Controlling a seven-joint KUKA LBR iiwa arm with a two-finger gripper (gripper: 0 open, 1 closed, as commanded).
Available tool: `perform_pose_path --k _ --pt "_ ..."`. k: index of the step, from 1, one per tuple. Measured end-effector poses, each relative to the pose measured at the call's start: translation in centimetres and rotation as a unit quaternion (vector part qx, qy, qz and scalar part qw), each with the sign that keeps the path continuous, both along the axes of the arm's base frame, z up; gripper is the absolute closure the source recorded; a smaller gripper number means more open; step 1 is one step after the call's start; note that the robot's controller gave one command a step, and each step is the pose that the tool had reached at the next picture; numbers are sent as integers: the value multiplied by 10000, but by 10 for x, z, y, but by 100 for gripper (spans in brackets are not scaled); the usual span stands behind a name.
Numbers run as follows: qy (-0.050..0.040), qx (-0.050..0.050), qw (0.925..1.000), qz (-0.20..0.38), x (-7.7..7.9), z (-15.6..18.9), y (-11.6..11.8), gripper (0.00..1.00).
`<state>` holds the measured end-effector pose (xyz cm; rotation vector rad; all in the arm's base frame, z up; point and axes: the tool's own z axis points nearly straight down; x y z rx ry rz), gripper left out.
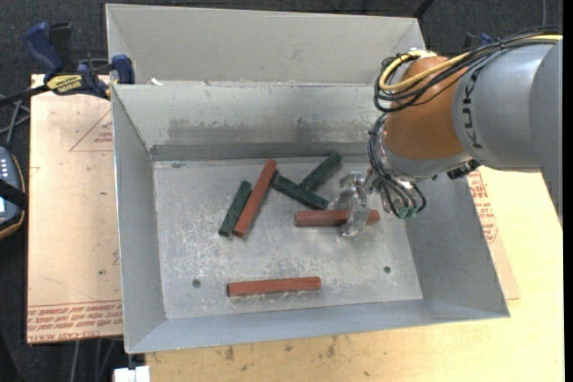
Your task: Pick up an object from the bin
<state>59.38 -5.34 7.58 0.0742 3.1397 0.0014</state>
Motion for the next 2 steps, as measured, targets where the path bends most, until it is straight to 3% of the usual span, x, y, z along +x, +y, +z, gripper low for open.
perform_pose_path --k 1,2 --pt "11 3 10000 -22 6 35 -4 100" --pt "-8 -3 10000 97 -28 151 -1 100"
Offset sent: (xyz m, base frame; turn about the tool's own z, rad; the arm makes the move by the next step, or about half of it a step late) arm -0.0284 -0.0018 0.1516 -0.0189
